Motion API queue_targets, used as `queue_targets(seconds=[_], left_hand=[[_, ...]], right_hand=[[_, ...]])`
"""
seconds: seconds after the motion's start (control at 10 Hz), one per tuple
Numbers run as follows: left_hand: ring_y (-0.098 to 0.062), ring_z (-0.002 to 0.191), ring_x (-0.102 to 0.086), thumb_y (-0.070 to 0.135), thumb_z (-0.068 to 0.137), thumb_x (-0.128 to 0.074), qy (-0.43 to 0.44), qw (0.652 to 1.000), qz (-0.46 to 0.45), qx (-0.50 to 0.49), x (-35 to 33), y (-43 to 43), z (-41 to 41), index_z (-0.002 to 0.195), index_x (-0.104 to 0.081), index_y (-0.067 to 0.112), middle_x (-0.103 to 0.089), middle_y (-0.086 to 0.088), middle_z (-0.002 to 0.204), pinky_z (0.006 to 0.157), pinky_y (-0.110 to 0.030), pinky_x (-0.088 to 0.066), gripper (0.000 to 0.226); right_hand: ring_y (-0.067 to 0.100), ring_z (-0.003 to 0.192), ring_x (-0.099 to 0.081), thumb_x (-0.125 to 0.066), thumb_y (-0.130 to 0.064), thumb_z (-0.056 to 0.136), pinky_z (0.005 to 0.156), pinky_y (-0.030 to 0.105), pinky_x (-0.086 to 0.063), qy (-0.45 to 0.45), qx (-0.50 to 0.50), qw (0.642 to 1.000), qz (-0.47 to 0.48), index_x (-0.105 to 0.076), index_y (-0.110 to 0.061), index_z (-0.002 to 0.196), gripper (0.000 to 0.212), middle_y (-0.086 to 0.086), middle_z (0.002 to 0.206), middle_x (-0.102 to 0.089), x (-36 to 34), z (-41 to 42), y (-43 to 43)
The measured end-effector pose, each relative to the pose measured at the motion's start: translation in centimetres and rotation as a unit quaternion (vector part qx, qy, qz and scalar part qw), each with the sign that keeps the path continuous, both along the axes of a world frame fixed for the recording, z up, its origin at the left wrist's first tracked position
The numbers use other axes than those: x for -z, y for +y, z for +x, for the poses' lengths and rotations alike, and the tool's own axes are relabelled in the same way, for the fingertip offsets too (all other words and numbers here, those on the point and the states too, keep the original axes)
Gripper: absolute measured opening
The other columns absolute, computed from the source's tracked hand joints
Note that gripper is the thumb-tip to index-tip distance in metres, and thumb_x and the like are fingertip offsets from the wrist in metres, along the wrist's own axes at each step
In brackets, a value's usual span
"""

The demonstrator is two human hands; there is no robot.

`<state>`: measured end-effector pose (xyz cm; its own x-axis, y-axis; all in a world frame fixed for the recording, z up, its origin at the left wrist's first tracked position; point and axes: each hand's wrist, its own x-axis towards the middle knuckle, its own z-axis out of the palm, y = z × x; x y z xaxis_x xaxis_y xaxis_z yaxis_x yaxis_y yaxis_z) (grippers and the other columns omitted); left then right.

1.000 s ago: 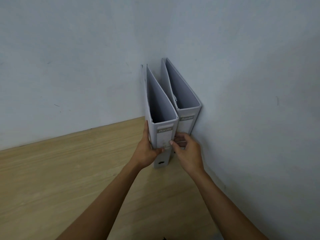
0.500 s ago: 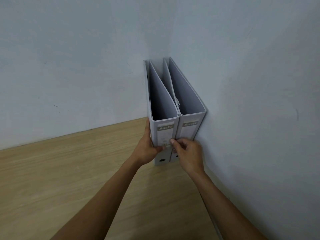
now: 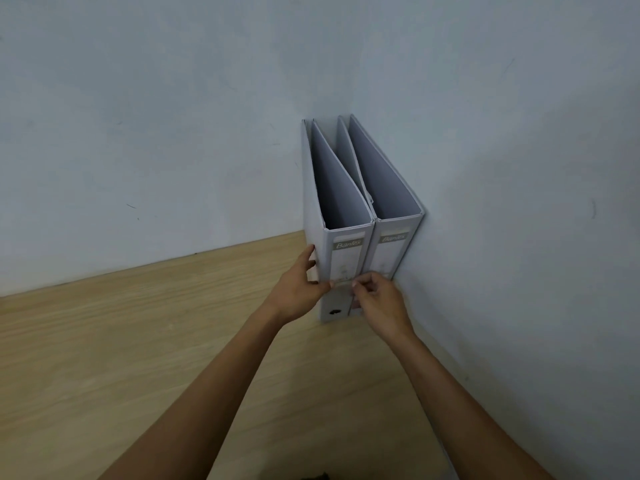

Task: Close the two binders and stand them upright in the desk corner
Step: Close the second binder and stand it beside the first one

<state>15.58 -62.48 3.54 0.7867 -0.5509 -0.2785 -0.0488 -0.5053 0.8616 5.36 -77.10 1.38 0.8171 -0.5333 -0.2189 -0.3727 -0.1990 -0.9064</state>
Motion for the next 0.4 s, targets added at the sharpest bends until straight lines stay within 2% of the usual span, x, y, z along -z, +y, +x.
queue_targets(seconds=[0.1,0.3,0.4], left_hand=[[-0.003,0.092,-0.064,0.025,0.093,-0.069,0.004,1.0,-0.007,0.008,-0.7,1.7,-0.8,0.159,-0.024,0.029,-0.046,-0.002,0.157,0.066,-0.016,-0.049,0.08],[-0.019,0.111,-0.067,0.026,0.094,-0.068,0.023,1.0,-0.018,-0.011,-2.3,8.1,-2.0,0.153,-0.04,0.024,-0.057,-0.002,0.146,0.089,-0.033,-0.056,0.065],[-0.019,0.111,-0.068,0.027,0.095,-0.067,0.017,0.999,-0.02,-0.04,-3.1,12.2,-2.0,0.152,-0.041,0.023,-0.058,-0.001,0.144,0.092,-0.036,-0.056,0.063]], right_hand=[[0.014,0.083,-0.072,-0.058,-0.025,0.097,0.061,0.016,-0.046,0.036,-0.03,0.998,0.031,-0.064,-0.024,0.097,0.006,0.001,0.101,-0.073,-0.6,-0.7,1.6],[0.013,0.081,-0.073,-0.057,-0.03,0.098,0.07,0.025,-0.049,0.063,-0.087,0.993,0.057,-0.069,-0.015,0.108,0.021,0.001,0.099,-0.075,-2.2,0.1,7.1],[0.015,0.084,-0.073,-0.057,-0.031,0.098,0.075,0.03,-0.052,0.078,-0.114,0.989,0.056,-0.068,-0.013,0.109,0.024,0.002,0.101,-0.075,-3.2,1.4,10.4]])
